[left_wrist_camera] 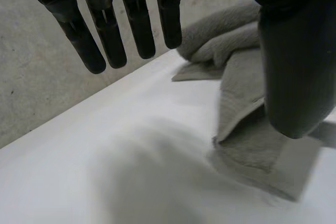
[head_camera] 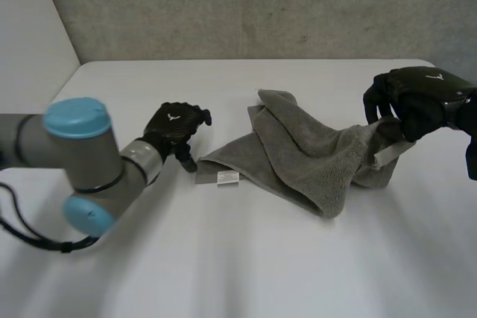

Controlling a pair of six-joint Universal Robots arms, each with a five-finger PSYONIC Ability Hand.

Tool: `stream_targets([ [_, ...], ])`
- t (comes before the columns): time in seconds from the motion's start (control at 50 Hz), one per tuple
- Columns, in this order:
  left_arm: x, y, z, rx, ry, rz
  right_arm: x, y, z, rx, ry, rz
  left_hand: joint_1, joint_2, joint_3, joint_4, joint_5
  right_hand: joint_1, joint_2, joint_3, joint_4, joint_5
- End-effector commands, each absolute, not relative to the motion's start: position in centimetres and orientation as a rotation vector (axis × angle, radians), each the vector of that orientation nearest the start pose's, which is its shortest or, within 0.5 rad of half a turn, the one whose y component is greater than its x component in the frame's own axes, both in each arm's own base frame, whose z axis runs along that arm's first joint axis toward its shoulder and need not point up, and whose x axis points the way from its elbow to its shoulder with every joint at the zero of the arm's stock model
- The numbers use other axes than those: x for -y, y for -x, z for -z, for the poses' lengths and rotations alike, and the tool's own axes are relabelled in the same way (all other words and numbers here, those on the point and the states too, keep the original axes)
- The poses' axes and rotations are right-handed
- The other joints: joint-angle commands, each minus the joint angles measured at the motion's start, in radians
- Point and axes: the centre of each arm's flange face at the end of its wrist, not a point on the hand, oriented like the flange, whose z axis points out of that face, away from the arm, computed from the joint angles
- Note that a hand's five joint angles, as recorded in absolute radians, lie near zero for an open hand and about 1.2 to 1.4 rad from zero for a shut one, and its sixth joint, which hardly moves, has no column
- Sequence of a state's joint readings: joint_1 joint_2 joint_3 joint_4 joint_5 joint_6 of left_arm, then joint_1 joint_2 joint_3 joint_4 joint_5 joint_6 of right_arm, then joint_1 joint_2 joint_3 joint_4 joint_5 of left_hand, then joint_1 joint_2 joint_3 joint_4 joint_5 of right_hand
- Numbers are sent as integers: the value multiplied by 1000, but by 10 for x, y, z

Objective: Fold the towel.

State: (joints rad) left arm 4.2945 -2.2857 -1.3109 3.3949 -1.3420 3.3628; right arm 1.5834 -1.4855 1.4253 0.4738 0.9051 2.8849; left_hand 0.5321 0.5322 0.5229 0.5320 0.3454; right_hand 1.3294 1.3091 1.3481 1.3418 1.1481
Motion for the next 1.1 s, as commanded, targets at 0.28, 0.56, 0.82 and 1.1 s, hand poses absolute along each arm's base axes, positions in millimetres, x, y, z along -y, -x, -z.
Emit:
stream_targets([
  [0.28,352,360,-94,-2573,-1201,2011,334,-130,-290,-2153,360,1674,227,227,237,228,240,67,87,48,54,74],
  [0.56,352,367,-95,-2551,-1216,2043,339,-128,-283,-2168,350,1651,864,864,873,864,876,67,87,48,54,74],
  [0.82,323,373,-151,-2565,-1422,2202,337,-131,-282,-2162,361,1630,864,864,873,864,876,67,87,48,54,74],
  [1.1,299,340,-162,-2804,-1359,2144,326,-137,-283,-2159,374,1617,864,864,873,864,876,67,87,48,54,74],
])
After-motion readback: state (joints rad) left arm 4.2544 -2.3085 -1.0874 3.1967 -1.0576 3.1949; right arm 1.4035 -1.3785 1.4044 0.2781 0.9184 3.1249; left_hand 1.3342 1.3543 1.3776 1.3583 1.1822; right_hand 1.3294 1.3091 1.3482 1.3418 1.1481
